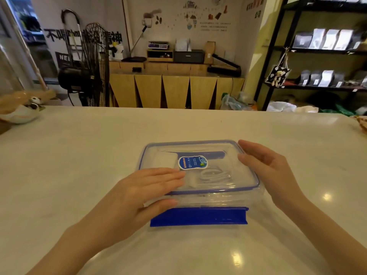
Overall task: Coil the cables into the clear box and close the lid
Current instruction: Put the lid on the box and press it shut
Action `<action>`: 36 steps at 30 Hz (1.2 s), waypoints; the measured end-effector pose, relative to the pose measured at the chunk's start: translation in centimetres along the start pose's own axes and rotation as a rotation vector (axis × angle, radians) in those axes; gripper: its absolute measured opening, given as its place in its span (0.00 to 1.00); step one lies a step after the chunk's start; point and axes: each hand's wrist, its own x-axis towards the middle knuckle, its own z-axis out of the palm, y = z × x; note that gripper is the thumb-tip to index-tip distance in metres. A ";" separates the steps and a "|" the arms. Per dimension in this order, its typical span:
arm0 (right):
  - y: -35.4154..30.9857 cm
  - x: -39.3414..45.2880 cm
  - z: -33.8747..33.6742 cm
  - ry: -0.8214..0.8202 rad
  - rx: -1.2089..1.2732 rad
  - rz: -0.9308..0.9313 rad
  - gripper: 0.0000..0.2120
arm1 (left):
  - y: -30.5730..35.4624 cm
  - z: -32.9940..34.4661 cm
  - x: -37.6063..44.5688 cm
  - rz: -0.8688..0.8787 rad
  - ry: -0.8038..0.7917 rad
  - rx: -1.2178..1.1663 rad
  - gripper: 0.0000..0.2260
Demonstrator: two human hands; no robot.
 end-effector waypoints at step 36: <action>-1.6 -4.6 0.3 -0.510 -0.907 -0.736 0.25 | 0.7 0.6 -0.4 0.045 -0.055 0.218 0.26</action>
